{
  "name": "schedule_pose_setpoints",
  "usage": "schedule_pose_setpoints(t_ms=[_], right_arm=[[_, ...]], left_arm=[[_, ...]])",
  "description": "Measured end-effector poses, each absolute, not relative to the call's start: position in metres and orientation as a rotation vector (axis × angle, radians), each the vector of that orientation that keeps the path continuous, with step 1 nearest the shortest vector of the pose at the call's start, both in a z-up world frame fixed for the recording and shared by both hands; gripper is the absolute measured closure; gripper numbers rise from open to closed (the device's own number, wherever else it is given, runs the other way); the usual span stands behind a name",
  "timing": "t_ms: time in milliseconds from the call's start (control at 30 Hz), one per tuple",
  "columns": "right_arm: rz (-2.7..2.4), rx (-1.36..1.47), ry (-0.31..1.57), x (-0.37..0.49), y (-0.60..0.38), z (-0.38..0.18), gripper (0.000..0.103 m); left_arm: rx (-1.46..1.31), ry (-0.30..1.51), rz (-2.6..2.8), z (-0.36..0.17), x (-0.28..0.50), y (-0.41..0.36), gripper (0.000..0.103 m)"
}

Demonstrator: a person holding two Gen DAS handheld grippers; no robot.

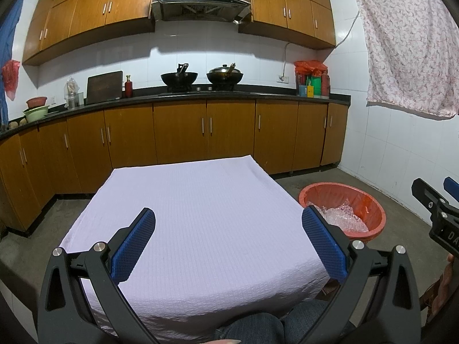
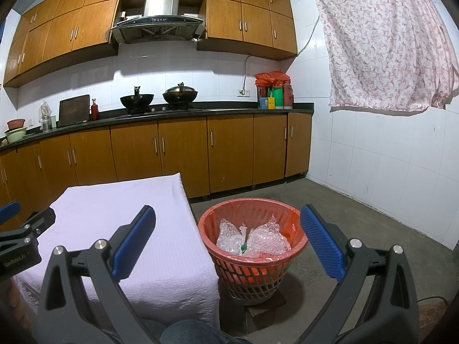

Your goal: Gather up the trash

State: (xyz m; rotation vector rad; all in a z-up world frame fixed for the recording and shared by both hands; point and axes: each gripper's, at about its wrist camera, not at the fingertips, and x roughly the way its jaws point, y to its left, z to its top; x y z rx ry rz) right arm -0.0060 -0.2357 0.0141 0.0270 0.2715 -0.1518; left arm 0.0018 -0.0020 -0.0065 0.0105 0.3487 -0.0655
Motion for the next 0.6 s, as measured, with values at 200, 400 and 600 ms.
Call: schedule_pose_setpoints(t_ms=[200,400,600], right_arm=[[-0.152,0.030,0.270,-0.0079,-0.2353,0.0148,0.004],[-0.151,0.032,0.270,-0.0085,-0.2354,0.0149,0.004],[-0.151,0.031,0.270,-0.0084,-0.2355,0.0148,0.004]], left_arm=[[0.011,0.348,-0.066,-0.0066,0.0017,-0.0023,0.002],[0.011,0.347,-0.066,-0.0070,0.0013,-0.0029,0.002],[0.011,0.348,-0.065,-0.0075,0.0012,-0.0029,0.002]])
